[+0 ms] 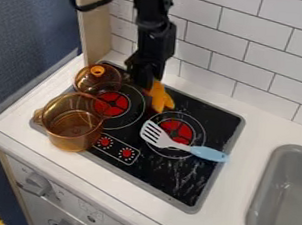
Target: Place the fish bread in the lower right corner of the stove
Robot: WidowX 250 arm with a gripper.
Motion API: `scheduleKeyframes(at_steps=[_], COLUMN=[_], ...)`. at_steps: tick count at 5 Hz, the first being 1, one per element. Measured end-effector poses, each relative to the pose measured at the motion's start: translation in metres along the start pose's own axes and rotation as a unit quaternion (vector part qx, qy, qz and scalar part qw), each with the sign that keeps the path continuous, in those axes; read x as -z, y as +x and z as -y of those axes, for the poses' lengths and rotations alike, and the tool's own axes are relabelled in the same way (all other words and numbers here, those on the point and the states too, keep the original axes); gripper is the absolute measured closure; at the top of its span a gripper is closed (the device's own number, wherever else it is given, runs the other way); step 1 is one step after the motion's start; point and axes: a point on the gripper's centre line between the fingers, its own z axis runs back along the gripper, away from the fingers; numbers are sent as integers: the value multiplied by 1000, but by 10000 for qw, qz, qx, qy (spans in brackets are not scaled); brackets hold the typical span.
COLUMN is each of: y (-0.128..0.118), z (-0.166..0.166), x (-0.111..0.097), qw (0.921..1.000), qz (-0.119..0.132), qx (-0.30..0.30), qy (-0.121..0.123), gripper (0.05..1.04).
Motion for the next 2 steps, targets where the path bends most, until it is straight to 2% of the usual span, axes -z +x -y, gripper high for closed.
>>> scheduleKeyframes(at_steps=[1, 2], y=[-2, -22], z=[-8, -9], x=[-18, -28], qw=[9997, 9986], qz=[-26, -16], qx=[-51, -382], qy=[217, 378], gripper=[715, 715])
